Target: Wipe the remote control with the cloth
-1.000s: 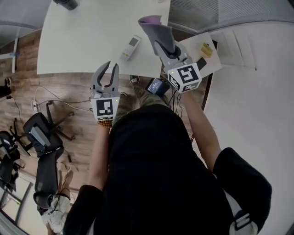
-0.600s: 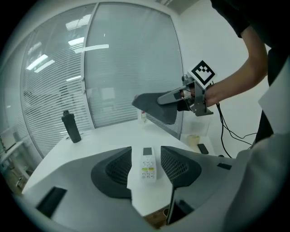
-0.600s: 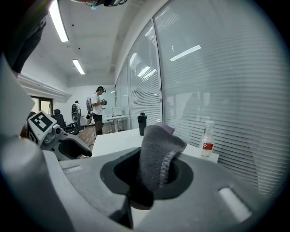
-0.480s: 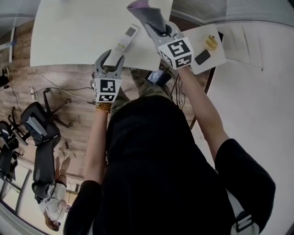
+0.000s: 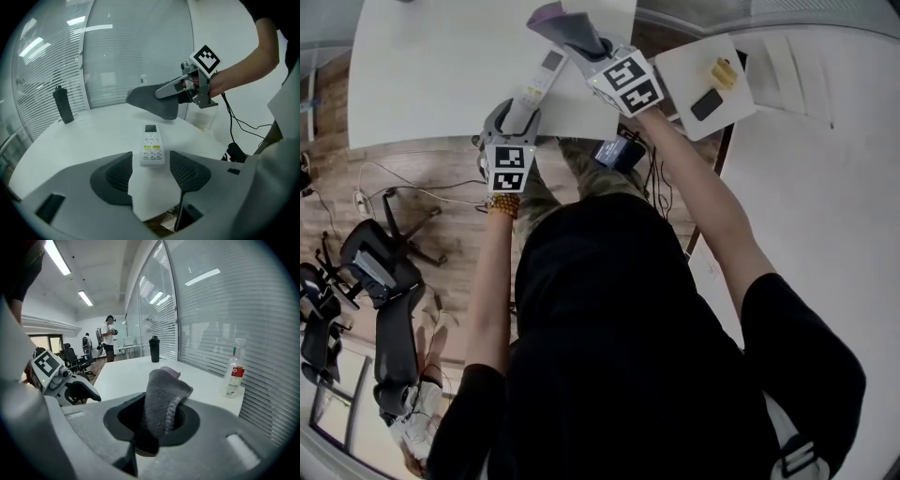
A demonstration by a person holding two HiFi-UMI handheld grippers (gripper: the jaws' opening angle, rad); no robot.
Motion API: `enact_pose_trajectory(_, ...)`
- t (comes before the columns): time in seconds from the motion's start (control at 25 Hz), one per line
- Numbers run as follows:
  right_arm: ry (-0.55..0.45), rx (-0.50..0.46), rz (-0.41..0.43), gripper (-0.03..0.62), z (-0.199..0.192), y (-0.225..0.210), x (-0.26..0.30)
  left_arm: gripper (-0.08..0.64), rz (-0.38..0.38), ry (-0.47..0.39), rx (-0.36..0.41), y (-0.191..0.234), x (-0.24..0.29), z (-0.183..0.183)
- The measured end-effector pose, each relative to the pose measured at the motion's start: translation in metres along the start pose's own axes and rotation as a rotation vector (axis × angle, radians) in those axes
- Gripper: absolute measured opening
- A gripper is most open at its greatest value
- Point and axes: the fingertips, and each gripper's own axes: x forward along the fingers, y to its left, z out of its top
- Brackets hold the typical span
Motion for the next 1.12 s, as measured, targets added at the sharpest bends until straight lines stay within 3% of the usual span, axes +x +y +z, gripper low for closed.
enact_pose_trajectory(0.44,0.137,-0.005,0.066,0.071,-0.036,0.006,0.039,0.276,-0.091,0.079,-0.024,-0.005,0.031,-0.011)
enact_pose_trajectory(0.68,0.201,-0.007,0.096,0.071,-0.044,0.017,0.049,0.221,-0.131,0.09,-0.01,-0.014,0.037,-0.013)
enact_pose_trajectory(0.92,0.255,-0.008,0.15,0.071,-0.053,0.047,0.057,0.219,-0.136,0.078,0.002,-0.014,0.035,-0.014)
enact_pose_trajectory(1.12,0.259,-0.063,0.186,0.071,-0.054,0.075,0.057,0.219,-0.11,0.062,0.002,-0.014,0.039,-0.018)
